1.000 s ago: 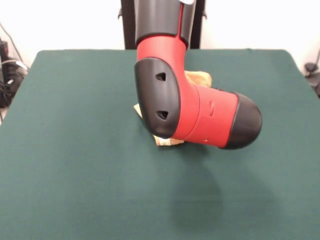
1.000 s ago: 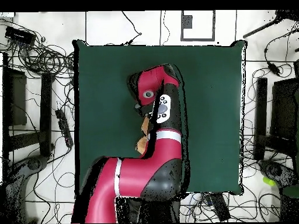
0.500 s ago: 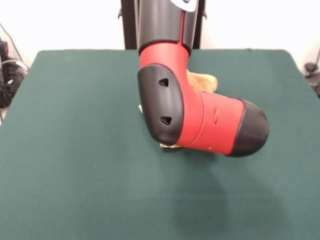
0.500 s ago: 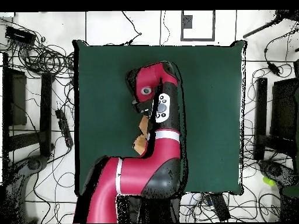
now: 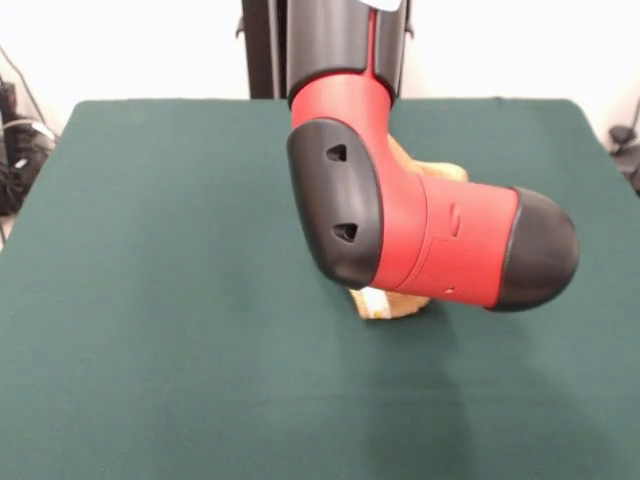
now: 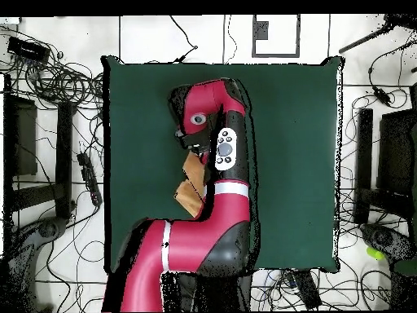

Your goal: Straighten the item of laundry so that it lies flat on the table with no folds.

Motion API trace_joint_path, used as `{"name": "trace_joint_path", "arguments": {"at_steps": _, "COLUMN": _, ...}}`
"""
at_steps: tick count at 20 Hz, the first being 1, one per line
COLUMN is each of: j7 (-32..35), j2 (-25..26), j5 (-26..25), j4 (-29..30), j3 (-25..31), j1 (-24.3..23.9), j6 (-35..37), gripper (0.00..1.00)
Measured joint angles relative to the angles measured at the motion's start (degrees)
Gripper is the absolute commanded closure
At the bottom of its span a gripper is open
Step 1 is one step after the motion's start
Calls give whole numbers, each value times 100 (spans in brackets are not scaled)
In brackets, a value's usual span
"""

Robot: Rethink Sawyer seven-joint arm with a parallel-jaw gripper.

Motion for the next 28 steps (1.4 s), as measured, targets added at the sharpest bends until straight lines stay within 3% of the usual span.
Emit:
{"name": "trace_joint_path", "arguments": {"at_steps": 17, "j7": 0, "j2": -359, "j5": 576, "j4": 89, "j3": 307, "j1": 14, "j6": -992, "gripper": 100}}
{"name": "trace_joint_path", "arguments": {"at_steps": 23, "j7": -59, "j2": -1186, "j5": 1013, "j4": 1568, "j3": 528, "j1": -253, "j6": -2558, "gripper": 100}}
{"name": "trace_joint_path", "arguments": {"at_steps": 24, "j7": -197, "j2": -1533, "j5": 1151, "j4": 2243, "j3": 684, "j1": -483, "j6": -3191, "gripper": 100}}
{"name": "trace_joint_path", "arguments": {"at_steps": 28, "j7": -587, "j2": -1994, "j5": 1270, "j4": 3182, "j3": 1042, "j1": -966, "j6": -4106, "gripper": 100}}
